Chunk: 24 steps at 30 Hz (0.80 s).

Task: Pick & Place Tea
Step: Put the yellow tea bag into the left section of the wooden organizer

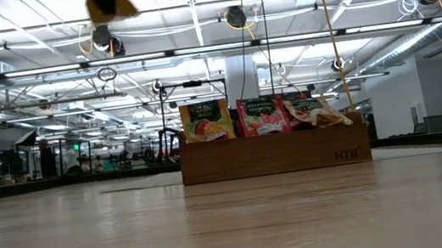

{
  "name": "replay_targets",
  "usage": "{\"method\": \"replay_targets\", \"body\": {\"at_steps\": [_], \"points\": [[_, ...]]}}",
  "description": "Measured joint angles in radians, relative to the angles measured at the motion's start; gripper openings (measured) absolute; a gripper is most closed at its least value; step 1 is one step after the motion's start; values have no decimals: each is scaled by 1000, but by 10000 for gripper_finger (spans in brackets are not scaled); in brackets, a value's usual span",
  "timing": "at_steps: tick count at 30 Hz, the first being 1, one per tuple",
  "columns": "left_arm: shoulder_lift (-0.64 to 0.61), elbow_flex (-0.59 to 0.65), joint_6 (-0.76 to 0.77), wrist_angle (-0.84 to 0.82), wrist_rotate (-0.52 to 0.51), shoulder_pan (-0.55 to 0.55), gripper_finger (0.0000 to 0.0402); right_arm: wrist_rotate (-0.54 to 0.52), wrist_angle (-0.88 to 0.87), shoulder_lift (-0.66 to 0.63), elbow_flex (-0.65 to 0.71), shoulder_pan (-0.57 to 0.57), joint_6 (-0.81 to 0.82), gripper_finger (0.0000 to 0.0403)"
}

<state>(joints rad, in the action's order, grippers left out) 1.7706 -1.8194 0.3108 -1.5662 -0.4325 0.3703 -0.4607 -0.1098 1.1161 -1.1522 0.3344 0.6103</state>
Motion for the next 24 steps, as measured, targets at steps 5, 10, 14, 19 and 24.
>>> {"method": "replay_targets", "body": {"at_steps": [5,10,14,19,24], "points": [[-20,-69,-269,-7,-46,-54,10,-41,-77,1,0,-50,46,253],[-22,-172,-491,-3,-134,-78,9,-30,-161,16,0,-125,167,253],[-23,-246,-652,43,-152,-88,9,49,-148,49,0,-207,248,253],[-23,-315,-785,117,-142,-93,9,215,-18,117,1,-292,324,254],[-22,-320,-829,162,-76,-119,9,336,177,182,1,-342,377,253]]}}
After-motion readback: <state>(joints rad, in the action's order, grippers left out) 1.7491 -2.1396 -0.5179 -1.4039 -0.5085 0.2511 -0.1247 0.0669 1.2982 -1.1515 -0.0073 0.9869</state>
